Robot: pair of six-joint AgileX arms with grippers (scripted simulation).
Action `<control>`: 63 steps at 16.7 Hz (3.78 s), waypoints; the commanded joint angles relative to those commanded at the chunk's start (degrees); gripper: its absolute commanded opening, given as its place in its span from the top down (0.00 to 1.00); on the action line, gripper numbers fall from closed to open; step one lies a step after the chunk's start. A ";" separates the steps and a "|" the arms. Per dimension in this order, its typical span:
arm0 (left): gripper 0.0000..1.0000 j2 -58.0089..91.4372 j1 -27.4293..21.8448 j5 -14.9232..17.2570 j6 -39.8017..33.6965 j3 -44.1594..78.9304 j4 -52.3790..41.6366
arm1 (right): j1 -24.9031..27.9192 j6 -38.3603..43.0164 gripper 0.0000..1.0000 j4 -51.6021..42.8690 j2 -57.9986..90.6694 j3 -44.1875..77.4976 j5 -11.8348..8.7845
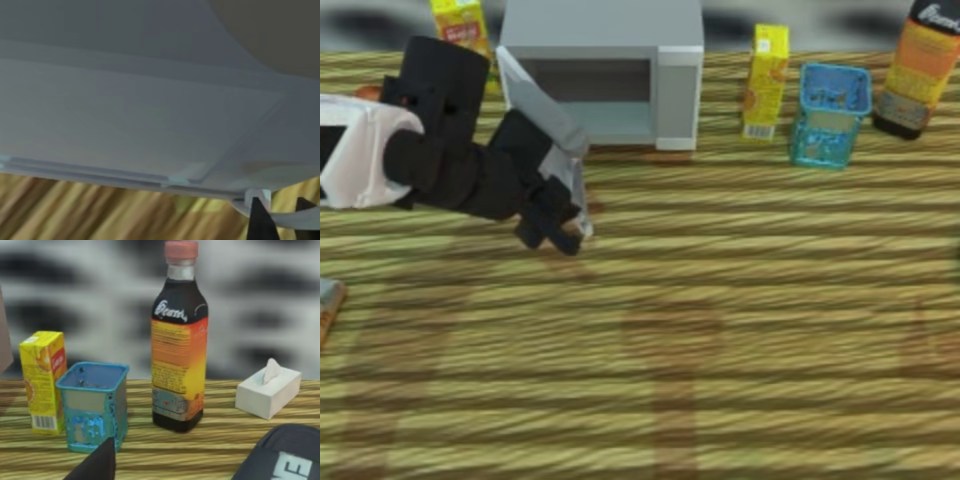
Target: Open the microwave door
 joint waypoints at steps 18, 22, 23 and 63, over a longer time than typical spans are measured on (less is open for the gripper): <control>1.00 -0.25 2.67 3.34 5.94 0.32 -2.50 | 0.00 0.00 0.00 0.00 0.00 0.00 0.00; 1.00 -0.25 2.67 3.34 5.94 0.32 -2.50 | 0.00 0.00 0.00 0.00 0.00 0.00 0.00; 1.00 -0.25 2.67 3.34 5.94 0.32 -2.50 | 0.00 0.00 0.00 0.00 0.00 0.00 0.00; 1.00 0.10 5.49 7.32 13.13 1.29 -6.42 | 0.00 0.00 0.00 0.00 0.00 0.00 0.00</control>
